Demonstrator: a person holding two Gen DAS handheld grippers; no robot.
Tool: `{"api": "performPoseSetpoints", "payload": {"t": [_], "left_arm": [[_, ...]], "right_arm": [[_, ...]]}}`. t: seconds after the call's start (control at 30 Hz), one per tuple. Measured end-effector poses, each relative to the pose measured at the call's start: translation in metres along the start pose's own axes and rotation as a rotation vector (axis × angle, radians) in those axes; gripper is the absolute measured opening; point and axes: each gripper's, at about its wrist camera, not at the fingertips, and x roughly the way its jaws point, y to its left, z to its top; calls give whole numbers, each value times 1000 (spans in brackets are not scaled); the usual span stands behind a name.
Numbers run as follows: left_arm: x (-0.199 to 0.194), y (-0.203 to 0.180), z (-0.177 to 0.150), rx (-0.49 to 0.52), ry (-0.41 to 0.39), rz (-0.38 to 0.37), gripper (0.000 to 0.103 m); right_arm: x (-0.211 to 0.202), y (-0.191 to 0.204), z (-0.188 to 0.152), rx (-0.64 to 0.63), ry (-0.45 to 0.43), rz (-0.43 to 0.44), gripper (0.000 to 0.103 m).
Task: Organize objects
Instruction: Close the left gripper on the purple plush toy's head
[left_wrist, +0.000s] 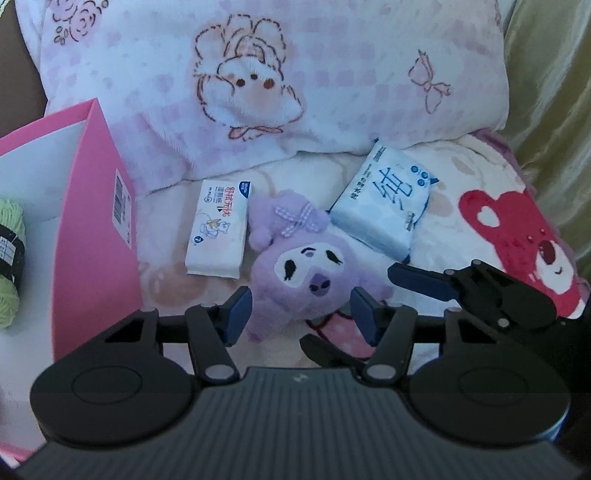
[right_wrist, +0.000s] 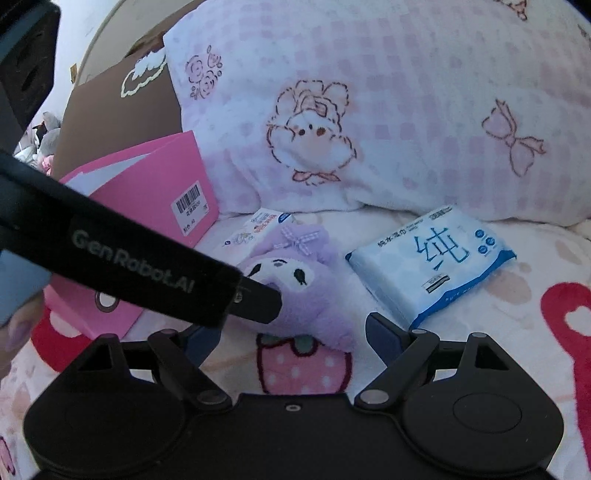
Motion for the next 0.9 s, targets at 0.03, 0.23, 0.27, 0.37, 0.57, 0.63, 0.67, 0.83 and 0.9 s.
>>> {"api": "performPoseSetpoints", "payload": {"t": [0.03,0.23,0.27,0.37,0.57,0.63,0.67,0.83,0.9], "left_arm": [[4,0,0,3,2,6,56],[18,6,-3,-24,19,-3,47],[19,7,-4,-27,18,-6,46],[19,8,-6,-45,2,-17,41],[17,16,-8,-115,-6,-54,37],[15,14,-8,-118,4,-57,36],[14,12,-9,-110,4,-55,36],[12,6,-14,-102,30,-37,36],[14,7,-16,-115,40,-41,36]], "right_arm": [[1,1,-1,-4,2,-2,88],[13,-1,-1,7,10,-4,88],[14,-2,-1,10,10,-2,88],[13,-1,-1,6,12,10,88],[13,4,-4,-17,13,6,88],[10,4,-3,-10,8,14,88],[9,4,-2,-4,7,20,88],[2,6,-1,-17,8,39,88],[-1,9,-3,-27,6,38,88]]}}
